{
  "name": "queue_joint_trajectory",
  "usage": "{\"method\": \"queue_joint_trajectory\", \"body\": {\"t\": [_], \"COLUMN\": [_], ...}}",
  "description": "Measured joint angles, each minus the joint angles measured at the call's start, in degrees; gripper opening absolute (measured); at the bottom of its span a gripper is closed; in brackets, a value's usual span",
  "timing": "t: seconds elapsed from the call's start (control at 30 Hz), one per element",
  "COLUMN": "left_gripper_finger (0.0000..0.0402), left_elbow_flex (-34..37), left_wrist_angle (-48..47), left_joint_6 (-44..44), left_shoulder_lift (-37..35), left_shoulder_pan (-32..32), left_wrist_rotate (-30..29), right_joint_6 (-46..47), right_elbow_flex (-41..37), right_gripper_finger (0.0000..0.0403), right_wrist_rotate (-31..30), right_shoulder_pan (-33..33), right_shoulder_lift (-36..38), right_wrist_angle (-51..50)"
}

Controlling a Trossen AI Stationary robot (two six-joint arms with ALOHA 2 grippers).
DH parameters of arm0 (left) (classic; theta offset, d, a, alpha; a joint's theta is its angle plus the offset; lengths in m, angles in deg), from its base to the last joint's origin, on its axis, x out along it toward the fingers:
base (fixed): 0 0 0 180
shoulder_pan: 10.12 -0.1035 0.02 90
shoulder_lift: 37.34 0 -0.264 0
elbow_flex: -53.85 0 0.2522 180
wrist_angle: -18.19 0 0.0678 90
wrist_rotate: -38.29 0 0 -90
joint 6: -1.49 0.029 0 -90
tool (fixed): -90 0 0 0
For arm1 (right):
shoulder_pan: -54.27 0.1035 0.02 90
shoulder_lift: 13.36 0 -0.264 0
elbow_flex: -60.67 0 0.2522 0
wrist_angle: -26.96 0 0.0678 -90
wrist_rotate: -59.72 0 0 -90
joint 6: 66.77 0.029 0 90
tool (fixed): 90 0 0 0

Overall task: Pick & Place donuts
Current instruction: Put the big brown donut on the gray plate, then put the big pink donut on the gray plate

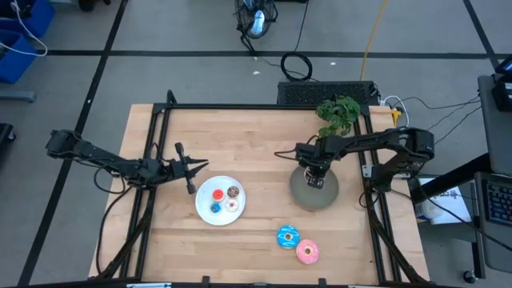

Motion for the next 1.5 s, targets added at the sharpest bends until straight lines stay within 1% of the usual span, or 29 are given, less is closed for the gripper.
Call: {"method": "queue_joint_trajectory", "body": {"t": [0.1,0.2,0.3,0.43,0.57,0.63,0.7,0.8,0.87,0.97,1.13,1.27,1.37,1.5], "left_gripper_finger": [0.0042,0.0042,0.0042,0.0042,0.0042,0.0042,0.0042,0.0042,0.0042,0.0042,0.0042,0.0042,0.0042,0.0042], "left_elbow_flex": [0.0,0.0,0.0,0.0,0.0,0.0,0.0,0.0,0.0,0.0,0.0,0.0,0.0,0.0], "left_wrist_angle": [0.02,0.04,0.04,0.04,0.04,0.04,0.04,0.1,0.12,0.4,1.47,1.5,1.46,1.46], "left_joint_6": [0.0,-0.01,-0.02,-0.02,-0.02,-0.02,-0.04,-0.04,-0.04,-0.06,-0.55,-0.59,-0.61,-0.81], "left_shoulder_lift": [0.0,0.0,-0.01,-0.01,0.0,0.0,-0.02,-0.02,0.0,-0.01,-0.02,-0.02,-0.01,0.0], "left_shoulder_pan": [-0.01,0.0,0.0,0.0,0.0,0.0,0.0,0.0,0.0,0.0,0.0,0.0,0.0,0.0], "left_wrist_rotate": [0.0,0.02,0.04,0.08,0.09,0.09,0.09,0.11,0.1,0.11,0.11,0.09,0.11,0.11], "right_joint_6": [0.01,1.32,1.8,1.53,1.51,2.08,4.99,9.22,11.2,14.12,21.78,25.09,25.53,25.55], "right_elbow_flex": [1.17,3.11,4.68,6.89,11.1,13.79,17.1,20.9,22.66,24.69,27.06,27.86,30.03,36.17], "right_gripper_finger": [0.0103,0.0143,0.0174,0.0202,0.0217,0.0219,0.0217,0.021,0.0205,0.0196,0.018,0.0166,0.0156,0.0137], "right_wrist_rotate": [-0.44,-2.53,-3.69,-4.72,-6.11,-5.82,-5.41,-2.41,-0.92,-0.78,-0.47,0.61,0.64,1.82], "right_shoulder_pan": [0.0,0.02,0.01,0.04,0.07,0.14,0.85,4.38,8.24,14.9,25.53,33.24,37.85,41.58], "right_shoulder_lift": [0.36,0.84,0.8,0.75,1.5,1.66,2.29,3.09,3.14,2.54,0.2,-1.35,-2.89,-7.28], "right_wrist_angle": [-1.87,-5.01,-7.84,-10.2,-16.63,-20.47,-25.36,-29.58,-29.12,-27.54,-26.64,-24.31,-21.0,-17.42]}}
